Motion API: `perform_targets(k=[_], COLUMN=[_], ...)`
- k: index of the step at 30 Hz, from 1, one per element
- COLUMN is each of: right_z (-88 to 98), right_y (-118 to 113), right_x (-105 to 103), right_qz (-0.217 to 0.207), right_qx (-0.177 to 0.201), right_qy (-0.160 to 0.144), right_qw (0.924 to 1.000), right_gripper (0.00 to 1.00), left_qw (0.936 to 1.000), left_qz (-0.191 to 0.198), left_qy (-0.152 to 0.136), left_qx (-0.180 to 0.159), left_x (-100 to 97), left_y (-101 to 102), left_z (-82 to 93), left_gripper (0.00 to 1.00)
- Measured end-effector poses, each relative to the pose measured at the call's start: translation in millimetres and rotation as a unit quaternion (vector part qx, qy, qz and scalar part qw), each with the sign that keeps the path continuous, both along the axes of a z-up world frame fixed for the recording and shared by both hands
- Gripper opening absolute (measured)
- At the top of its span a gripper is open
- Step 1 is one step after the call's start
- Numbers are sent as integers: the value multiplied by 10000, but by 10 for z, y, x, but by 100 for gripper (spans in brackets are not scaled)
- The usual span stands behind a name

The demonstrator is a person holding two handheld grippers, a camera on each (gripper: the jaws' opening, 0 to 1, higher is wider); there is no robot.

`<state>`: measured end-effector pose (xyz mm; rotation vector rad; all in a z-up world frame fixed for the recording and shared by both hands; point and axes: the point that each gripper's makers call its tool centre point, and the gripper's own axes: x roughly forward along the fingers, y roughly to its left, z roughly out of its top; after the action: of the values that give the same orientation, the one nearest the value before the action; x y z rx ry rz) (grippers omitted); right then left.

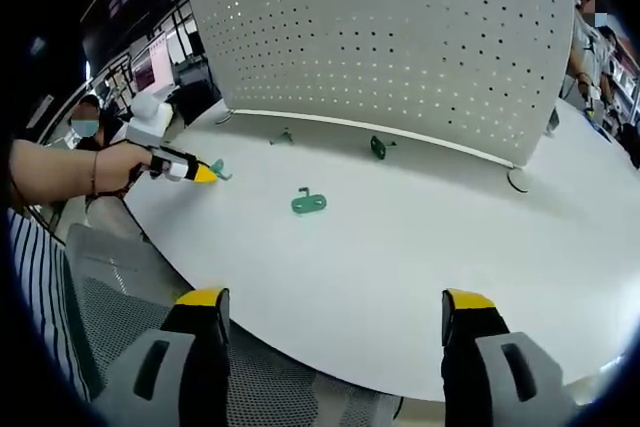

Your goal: Insert the hook assembly into the mounting plate slot until the hook locks in place.

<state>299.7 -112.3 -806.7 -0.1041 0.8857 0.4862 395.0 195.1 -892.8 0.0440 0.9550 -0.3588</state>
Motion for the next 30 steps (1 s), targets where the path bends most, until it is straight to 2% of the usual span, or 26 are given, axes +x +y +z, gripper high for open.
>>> perform_targets(k=[3, 15, 22, 24, 26, 30], right_z=[-11, -15, -22, -16, -14, -10], right_y=[1, 6, 28, 42, 61, 105], right_x=[1, -7, -11, -3, -3, -2], right_qz=[2, -3, 22, 20, 28, 91], right_qx=[2, -14, -46, -36, -13, 21], right_qy=[18, 16, -1, -26, -27, -45], right_qw=[10000, 10000, 10000, 10000, 10000, 9999], right_gripper=[84, 84, 84, 84, 84, 85], left_qw=[10000, 9999, 9999, 9997, 9988, 9987], left_qz=[-7, -19, -61, -227, -441, -463], left_qy=[15, -49, -138, -124, -187, -229], left_qx=[-17, 103, 18, -28, 133, 18], left_x=[-13, -13, -10, -25, -27, -18], left_y=[-6, 19, -17, -78, -97, -140], left_z=[13, 55, 176, 195, 216, 291], left_gripper=[8, 3, 3, 3, 2, 2])
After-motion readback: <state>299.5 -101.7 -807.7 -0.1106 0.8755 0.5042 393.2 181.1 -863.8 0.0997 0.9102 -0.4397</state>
